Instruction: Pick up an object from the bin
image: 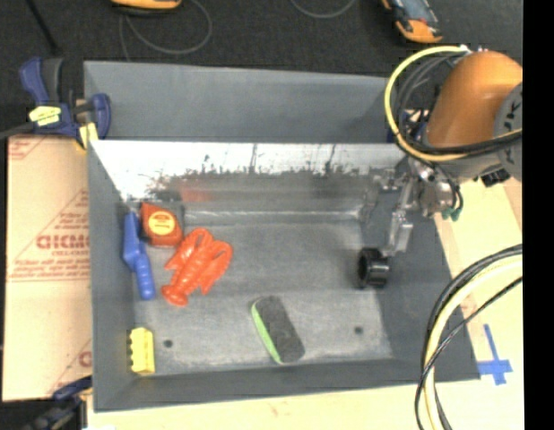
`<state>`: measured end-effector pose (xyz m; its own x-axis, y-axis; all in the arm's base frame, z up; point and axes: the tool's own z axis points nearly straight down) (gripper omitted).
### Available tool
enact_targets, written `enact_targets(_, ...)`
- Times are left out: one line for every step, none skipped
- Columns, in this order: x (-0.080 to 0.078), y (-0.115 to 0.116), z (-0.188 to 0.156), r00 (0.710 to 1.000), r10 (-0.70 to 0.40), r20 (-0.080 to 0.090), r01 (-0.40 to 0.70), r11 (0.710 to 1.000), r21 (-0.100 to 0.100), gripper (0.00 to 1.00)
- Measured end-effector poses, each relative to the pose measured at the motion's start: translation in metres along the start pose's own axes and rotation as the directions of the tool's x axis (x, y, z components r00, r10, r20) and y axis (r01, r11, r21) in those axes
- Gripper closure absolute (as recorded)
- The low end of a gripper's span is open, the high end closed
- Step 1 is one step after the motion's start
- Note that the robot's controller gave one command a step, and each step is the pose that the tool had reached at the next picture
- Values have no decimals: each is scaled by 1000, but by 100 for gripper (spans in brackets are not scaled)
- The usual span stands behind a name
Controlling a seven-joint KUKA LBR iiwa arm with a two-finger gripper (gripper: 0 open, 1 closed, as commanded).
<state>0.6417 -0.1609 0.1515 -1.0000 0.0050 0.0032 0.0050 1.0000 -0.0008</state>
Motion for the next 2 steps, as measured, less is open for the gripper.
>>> enact_targets(-2,0,-6,1000,-2,8,2,1000,2,0)
enact_targets(15,0,32,995,-98,12,98,995,3,0)
